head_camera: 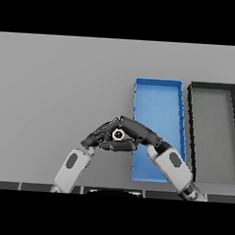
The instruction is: Pick up the blue pipe and place it into the blue bin.
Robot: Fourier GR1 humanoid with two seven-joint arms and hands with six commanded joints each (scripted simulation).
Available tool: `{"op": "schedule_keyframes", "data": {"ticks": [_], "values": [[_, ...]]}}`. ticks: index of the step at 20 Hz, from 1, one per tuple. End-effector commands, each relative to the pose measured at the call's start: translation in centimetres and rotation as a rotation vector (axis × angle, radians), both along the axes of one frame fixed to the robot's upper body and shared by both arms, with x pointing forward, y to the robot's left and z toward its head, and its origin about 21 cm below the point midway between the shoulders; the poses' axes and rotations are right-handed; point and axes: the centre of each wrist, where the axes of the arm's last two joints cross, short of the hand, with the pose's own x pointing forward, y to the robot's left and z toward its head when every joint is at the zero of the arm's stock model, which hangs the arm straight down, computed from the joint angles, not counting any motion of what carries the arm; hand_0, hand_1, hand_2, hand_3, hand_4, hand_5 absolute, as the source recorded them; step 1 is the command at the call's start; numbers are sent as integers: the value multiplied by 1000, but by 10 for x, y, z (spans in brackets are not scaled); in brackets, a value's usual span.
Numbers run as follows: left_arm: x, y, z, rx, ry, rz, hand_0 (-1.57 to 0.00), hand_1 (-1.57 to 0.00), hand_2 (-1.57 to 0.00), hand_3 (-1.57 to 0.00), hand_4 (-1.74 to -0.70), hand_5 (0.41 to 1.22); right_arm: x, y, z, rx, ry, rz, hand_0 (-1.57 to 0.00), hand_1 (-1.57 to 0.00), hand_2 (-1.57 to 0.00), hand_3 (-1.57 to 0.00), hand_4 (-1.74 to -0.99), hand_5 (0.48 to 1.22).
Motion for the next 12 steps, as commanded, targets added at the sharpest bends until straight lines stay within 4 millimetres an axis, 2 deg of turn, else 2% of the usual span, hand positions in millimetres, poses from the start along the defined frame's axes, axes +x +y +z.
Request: {"op": "schedule_keyframes", "data": {"ticks": [1,3,5,8,10,12], "values": [[1,2,0,12,-19,9,-1462,-1342,-1293,-1166,-1599,1221,0,0,3,-4,-9,-16,-1555,-1555,-1556,-1542,-1733,1196],[3,3,-1,49,-16,-40,-935,-858,-827,-746,-1372,1221,0,2,4,-29,6,-30,-1561,-1561,-1561,-1553,-1736,1205],[5,7,3,106,-16,-58,-598,-549,-529,-477,-1206,1221,-2,5,4,-25,22,-34,-1565,-1565,-1565,-1559,-1738,1211],[3,6,2,136,7,-41,-306,-281,-270,-244,-1047,938,-5,7,5,-38,27,-47,-1568,-1568,-1568,-1565,-1739,1216],[0,9,-2,143,39,-27,-195,-179,-173,-156,-996,770,-2,4,3,-50,18,-57,-1569,-1569,-1569,-1567,-1740,1218],[4,10,-1,144,77,-22,-125,-114,-110,-99,-970,647,-1,6,1,-47,2,-55,-1570,-1570,-1570,-1569,-1740,1219]]}}
